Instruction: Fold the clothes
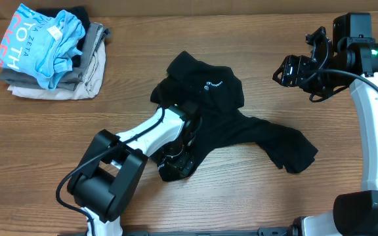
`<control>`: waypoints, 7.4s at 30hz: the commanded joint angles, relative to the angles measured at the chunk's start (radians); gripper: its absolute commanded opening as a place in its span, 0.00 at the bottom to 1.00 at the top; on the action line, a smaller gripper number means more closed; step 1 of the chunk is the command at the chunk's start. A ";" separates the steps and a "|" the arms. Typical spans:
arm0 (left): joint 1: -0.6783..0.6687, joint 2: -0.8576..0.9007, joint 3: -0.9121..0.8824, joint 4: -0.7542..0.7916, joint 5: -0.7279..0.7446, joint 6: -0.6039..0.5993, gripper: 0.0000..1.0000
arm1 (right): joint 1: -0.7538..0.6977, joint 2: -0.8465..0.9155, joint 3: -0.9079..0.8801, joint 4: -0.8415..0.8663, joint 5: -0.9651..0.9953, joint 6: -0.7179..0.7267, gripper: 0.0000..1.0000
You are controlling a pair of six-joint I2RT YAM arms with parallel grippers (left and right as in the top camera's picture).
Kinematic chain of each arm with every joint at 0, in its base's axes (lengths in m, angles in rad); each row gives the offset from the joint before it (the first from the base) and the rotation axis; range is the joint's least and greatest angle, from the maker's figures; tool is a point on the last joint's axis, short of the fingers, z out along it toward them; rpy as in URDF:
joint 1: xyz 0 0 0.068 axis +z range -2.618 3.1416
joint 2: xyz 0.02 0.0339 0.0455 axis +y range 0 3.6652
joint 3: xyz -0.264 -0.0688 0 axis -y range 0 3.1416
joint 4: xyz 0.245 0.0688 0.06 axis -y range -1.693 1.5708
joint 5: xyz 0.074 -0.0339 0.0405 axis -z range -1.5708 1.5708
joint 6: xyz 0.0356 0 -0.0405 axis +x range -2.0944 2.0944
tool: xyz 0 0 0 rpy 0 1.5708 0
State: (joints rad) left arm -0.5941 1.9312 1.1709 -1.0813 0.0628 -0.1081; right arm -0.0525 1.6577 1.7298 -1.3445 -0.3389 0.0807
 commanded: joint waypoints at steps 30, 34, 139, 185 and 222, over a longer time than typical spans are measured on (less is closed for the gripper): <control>0.026 0.014 0.505 -0.270 -0.165 -0.040 0.04 | -0.002 -0.024 0.024 -0.004 0.032 -0.003 0.73; 0.027 0.014 0.596 -0.282 -0.191 0.000 0.04 | -0.002 -0.024 0.024 -0.004 0.032 -0.003 0.73; 0.156 0.010 1.466 -0.306 -0.239 0.034 0.04 | 0.229 0.184 -0.556 0.768 -0.029 0.061 0.04; 0.489 -0.165 1.466 -0.301 0.033 0.063 0.04 | -0.412 -0.141 0.483 -0.172 -0.319 -0.231 0.04; 0.388 0.245 1.449 -0.608 0.057 0.106 0.04 | -0.282 -0.070 -0.325 -0.009 0.018 0.048 0.04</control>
State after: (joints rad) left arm -0.1970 2.1727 2.6148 -1.6871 0.1265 -0.0185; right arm -0.3340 1.6585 1.5135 -1.3758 -0.4061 0.0128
